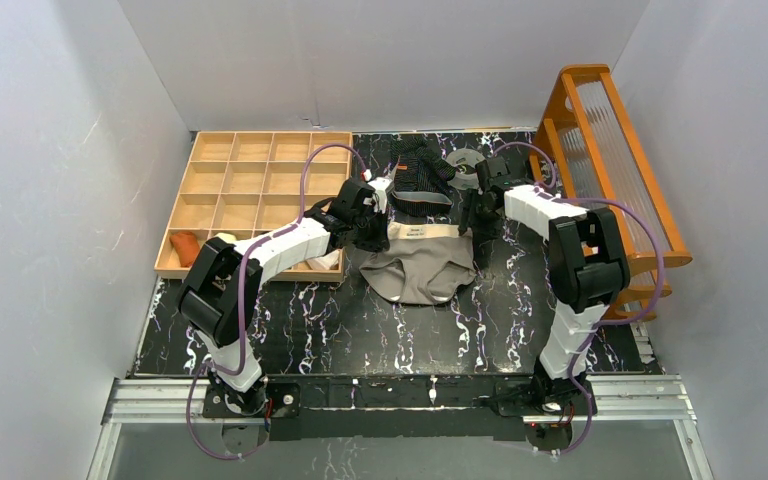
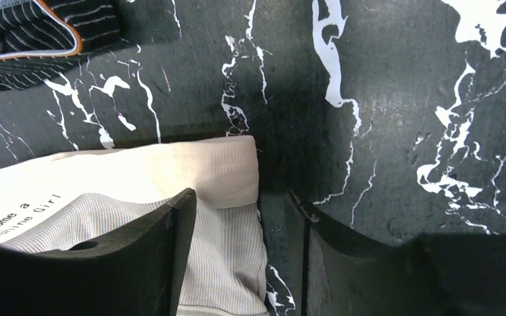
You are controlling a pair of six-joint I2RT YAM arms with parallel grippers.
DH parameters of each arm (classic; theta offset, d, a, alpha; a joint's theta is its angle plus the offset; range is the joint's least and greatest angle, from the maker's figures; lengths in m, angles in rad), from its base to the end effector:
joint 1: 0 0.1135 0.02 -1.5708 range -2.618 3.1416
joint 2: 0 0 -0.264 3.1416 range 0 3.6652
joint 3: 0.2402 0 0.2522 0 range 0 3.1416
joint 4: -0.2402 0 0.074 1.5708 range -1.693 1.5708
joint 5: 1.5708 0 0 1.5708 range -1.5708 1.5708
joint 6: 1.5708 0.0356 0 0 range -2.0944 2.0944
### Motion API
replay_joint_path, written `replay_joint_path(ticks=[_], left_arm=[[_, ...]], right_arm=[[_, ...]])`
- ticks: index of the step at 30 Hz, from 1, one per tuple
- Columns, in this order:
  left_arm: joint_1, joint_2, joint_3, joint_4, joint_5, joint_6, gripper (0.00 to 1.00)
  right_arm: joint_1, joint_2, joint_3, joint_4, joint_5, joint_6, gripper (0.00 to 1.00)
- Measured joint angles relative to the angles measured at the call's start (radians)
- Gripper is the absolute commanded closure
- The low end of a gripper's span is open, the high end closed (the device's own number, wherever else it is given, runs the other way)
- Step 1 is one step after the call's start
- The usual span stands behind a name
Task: Roll the underwear
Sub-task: Flatten out the underwear at the center of the board.
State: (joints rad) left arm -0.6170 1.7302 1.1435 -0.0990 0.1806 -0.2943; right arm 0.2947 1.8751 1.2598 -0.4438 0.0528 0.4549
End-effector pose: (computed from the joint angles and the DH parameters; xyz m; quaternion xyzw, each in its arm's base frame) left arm 0.3091 -0.2271 0.2195 0.1827 0.8821 -0.2609 0.3471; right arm 0.3713 0.1107 0.1775 0.0840 0.9635 0.0688 0.2448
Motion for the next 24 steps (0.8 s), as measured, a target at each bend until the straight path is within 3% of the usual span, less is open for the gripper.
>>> replay_joint_path(ticks=[6, 9, 11, 13, 19, 24], left_arm=[[0.0, 0.0, 0.0, 0.0, 0.007, 0.0, 1.0], [0.0, 0.0, 0.0, 0.001, 0.011, -0.001, 1.0], [0.0, 0.0, -0.002, 0.004, 0.014, -0.002, 1.0], [0.001, 0.0, -0.005, 0.008, 0.018, -0.002, 1.0], [0.001, -0.021, -0.031, 0.011, 0.022, -0.007, 0.98], [0.0, -0.183, -0.073, -0.041, 0.024, -0.066, 0.97]], right_arm=[[-0.004, 0.026, 0.007, 0.035, -0.011, -0.014, 0.52], [-0.004, 0.032, 0.008, 0.052, -0.019, -0.022, 0.75], [-0.004, 0.036, 0.008, 0.058, -0.028, -0.033, 0.82], [-0.004, 0.038, 0.008, 0.058, -0.036, -0.04, 0.99], [-0.004, -0.045, 0.001, 0.029, -0.1, -0.058, 0.99], [-0.002, -0.421, -0.032, 0.016, -0.196, -0.067, 0.99]])
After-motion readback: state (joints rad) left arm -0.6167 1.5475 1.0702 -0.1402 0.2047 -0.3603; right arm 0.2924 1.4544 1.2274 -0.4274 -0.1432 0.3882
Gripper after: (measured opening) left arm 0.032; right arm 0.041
